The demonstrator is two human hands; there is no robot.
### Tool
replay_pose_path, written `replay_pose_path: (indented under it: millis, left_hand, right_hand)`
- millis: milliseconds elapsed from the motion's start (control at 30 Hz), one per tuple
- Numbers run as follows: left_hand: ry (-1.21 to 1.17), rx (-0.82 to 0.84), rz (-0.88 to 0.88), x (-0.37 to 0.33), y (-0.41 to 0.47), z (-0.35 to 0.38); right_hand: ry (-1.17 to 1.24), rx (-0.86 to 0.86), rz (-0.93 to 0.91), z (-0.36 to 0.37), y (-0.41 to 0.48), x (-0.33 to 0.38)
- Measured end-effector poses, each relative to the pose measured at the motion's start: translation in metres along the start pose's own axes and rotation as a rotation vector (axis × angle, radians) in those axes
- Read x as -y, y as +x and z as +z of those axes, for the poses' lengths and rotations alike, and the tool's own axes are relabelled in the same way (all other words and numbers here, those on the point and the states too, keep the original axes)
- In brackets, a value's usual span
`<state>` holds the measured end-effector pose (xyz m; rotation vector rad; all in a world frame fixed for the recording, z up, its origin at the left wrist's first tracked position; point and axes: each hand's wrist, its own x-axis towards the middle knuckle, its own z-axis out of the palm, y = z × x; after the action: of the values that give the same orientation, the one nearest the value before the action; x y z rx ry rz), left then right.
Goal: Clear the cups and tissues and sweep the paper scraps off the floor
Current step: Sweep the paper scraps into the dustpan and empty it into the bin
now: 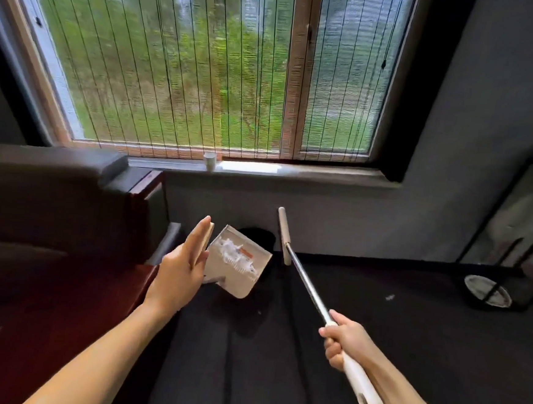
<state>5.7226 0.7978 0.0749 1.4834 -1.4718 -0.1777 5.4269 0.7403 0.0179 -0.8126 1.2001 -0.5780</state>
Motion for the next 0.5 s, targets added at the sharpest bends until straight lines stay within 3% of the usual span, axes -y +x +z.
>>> replay_pose_path:
  millis: [100, 200, 300, 500]
  left_hand:
    - [0.072, 0.104, 0.058, 0.038, 0.06, 0.006]
    - [0.231, 0.179, 0.223, 0.069, 0.11, 0.013]
    - [0.362, 0.355, 0.276, 0.095, 0.155, 0.025]
    - [0.683, 0.555, 0.495, 0.138, 0.204, 0.066]
  right_hand:
    - [0.026, -0.037, 0.001, 0.022, 0.038, 0.016]
    - [0.066, -0.081, 0.01, 0.039, 0.071, 0.028]
    - [0.092, -0.125, 0.012, 0.051, 0.1, 0.038]
    - [0.127, -0.165, 0.026, 0.058, 0.12, 0.048]
